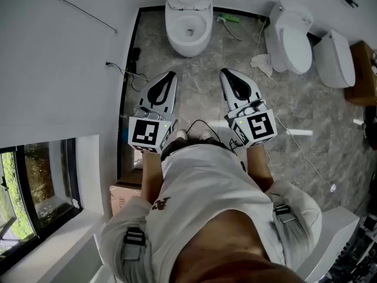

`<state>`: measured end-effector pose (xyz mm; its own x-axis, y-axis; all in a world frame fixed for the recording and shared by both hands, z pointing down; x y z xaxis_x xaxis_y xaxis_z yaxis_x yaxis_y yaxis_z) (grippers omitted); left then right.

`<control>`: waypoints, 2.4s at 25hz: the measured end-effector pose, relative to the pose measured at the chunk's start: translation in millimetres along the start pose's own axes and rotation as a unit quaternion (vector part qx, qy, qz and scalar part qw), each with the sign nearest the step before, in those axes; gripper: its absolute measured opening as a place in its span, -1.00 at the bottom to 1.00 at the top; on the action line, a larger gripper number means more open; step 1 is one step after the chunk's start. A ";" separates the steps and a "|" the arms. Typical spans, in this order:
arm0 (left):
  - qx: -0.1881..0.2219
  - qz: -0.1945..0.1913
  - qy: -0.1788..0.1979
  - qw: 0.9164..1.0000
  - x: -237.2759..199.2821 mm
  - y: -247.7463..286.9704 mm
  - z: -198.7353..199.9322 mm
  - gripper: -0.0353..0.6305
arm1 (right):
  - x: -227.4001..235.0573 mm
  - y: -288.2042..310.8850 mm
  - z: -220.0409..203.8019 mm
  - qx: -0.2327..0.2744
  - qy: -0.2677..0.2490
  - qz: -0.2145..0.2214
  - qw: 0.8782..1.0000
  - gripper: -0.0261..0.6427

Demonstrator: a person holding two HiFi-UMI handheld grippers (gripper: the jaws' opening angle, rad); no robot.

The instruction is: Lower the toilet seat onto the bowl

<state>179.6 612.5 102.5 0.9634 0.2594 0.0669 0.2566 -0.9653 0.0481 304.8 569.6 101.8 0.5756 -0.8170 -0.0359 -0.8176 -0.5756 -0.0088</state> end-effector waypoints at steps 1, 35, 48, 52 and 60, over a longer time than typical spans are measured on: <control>-0.001 0.001 0.000 1.000 1.0 0.3 -0.5 -0.79 | 0.3 -1.2 0.2 0.000 -0.002 0.000 1.000 -0.86; 0.004 -0.004 -0.003 1.000 -80.4 70.4 -15.9 -0.82 | 39.6 92.8 -21.1 -0.028 -0.009 -0.037 0.999 -0.86; 0.013 -0.021 -0.004 1.000 -163.7 100.5 -12.0 -0.82 | 37.7 175.0 -15.9 -0.037 -0.026 -0.055 0.997 -0.86; 0.013 -0.027 -0.007 1.000 -174.7 109.0 -11.2 -0.82 | 39.4 185.7 -13.3 -0.039 -0.027 -0.063 0.997 -0.86; 0.003 -0.034 -0.014 0.999 -178.0 143.8 -17.2 -0.82 | 67.2 200.0 -22.6 -0.051 -0.018 -0.067 0.996 -0.86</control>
<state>43.6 428.0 114.7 0.9452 0.3244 0.0365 0.3227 -0.9454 0.0451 180.2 398.8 120.2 0.6779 -0.7312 -0.0768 -0.7262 -0.6822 0.0854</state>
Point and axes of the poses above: the fingertips, and each gripper's own axes: y forward along the fingers, x to its right, z out of its top, the point moved 1 cm from there along -y, backward along the fingers
